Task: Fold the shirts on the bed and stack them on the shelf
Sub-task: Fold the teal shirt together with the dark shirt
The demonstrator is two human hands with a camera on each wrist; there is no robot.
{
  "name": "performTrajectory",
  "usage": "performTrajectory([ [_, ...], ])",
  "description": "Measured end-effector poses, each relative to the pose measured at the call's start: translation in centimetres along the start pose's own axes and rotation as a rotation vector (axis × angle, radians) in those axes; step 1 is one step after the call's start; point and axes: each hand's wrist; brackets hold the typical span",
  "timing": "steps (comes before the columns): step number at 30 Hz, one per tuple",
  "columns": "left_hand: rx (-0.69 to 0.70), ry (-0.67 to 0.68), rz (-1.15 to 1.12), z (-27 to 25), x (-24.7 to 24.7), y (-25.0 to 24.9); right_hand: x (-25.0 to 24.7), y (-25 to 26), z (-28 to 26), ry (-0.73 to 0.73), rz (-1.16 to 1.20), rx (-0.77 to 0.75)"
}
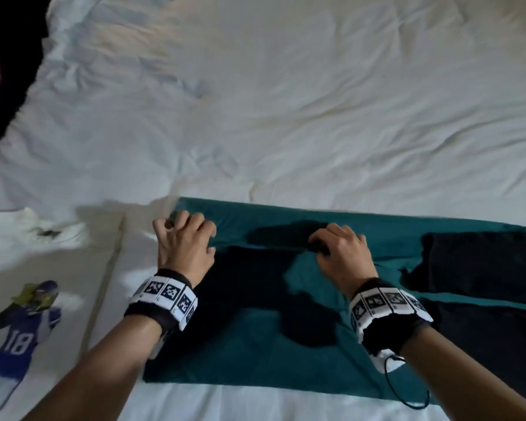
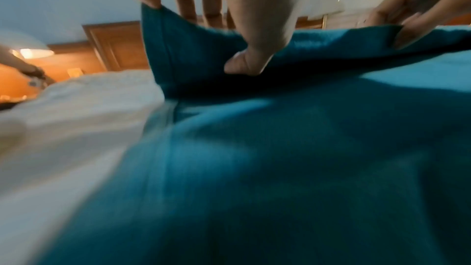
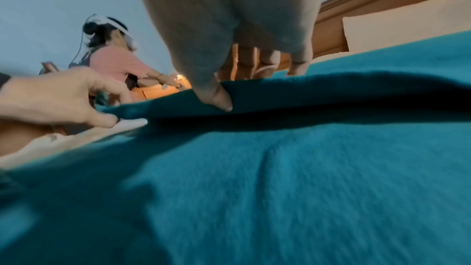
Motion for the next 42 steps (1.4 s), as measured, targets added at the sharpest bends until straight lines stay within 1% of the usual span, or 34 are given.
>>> performTrajectory([
  [1,-0.015,0.064,0.003,-0.5,1.0,0.3,0.5,-0.1,-0.1,0.049,-0.028,0.025],
  [2,-0.034,0.098,0.003,-0.8,1.8,0.7,1.1,-0.3,-0.2,0.074,-0.054,0.031],
  [4,-0.074,0.105,-0.010,-0.8,2.8,1.5,1.8,-0.5,-0.2,0.078,-0.095,0.003],
  [6,-0.081,0.100,-0.047,-0.5,2.9,2.0,2.1,-0.5,0.0,0.076,-0.104,-0.005],
  [9,-0.026,0.009,-0.116,-0.3,2.6,3.1,1.4,-0.4,0.2,0.047,-0.056,-0.040],
  [12,0.020,-0.123,-0.191,-0.6,1.5,4.3,0.0,-0.5,0.1,-0.067,0.054,-0.072],
  [14,0.055,-0.152,-0.204,-1.8,1.0,4.4,-0.7,-0.7,-0.4,-0.091,0.072,-0.051],
  [15,0.069,-0.129,-0.202,-2.6,1.2,4.3,-0.7,-0.9,-0.7,-0.066,0.033,-0.035],
  [17,0.078,-0.045,-0.207,-4.3,2.7,4.1,0.1,-1.5,-1.4,0.057,-0.107,0.022],
  [18,0.072,-0.016,-0.218,-5.0,3.6,4.1,0.7,-1.8,-1.7,0.094,-0.146,0.029],
  [19,0.059,-0.011,-0.230,-5.3,4.2,4.1,1.0,-2.0,-1.8,0.090,-0.140,0.001],
  [20,0.039,-0.026,-0.246,-5.3,4.4,4.2,0.9,-2.2,-1.7,0.051,-0.095,-0.031],
  [23,0.013,-0.101,-0.295,-4.8,3.9,4.2,0.2,-2.3,-1.4,-0.110,0.063,-0.086],
  [24,0.012,-0.106,-0.293,-4.8,3.7,4.2,0.1,-2.4,-1.7,-0.114,0.070,-0.086],
  [26,-0.023,-0.061,-0.282,-5.0,3.4,4.0,-0.2,-2.6,-2.7,-0.018,-0.003,-0.044],
  [27,-0.053,-0.031,-0.281,-5.2,3.3,3.6,-0.2,-2.7,-3.6,0.036,-0.068,0.002],
  [29,-0.089,-0.001,-0.288,-5.4,3.1,1.4,-0.2,-3.4,-5.0,0.052,-0.151,0.090],
  [30,-0.057,-0.002,-0.301,-5.5,2.9,-0.4,-0.2,-3.8,-5.5,0.029,-0.167,0.124],
  [32,0.109,0.002,-0.379,-5.5,2.9,-5.1,-0.2,-4.4,-6.1,-0.040,-0.166,0.175],
  [33,0.194,0.034,-0.418,-5.4,3.1,-7.5,-0.1,-4.6,-6.4,-0.080,-0.161,0.194],
  [34,0.248,0.077,-0.440,-5.2,3.5,-9.7,-0.1,-4.8,-6.5,-0.114,-0.164,0.207],
  [35,0.261,0.124,-0.446,-4.9,4.0,-11.5,-0.1,-5.0,-6.6,-0.136,-0.174,0.224],
  [38,0.173,0.225,-0.411,-4.1,5.1,-13.7,-0.5,-6.1,-6.4,-0.160,-0.166,0.297],
  [40,0.155,0.244,-0.372,-4.2,5.8,-13.7,-0.8,-7.3,-6.5,-0.177,-0.131,0.327],
  [42,0.157,0.246,-0.361,-4.3,6.4,-13.4,-1.1,-8.6,-6.8,-0.182,-0.090,0.308],
])
Point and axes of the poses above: each hand's wrist, its own z-axis towards the middle knuckle, its own x-axis out of the palm, y = z × x, and after that the axes turned 7 degrees about y, right-handed
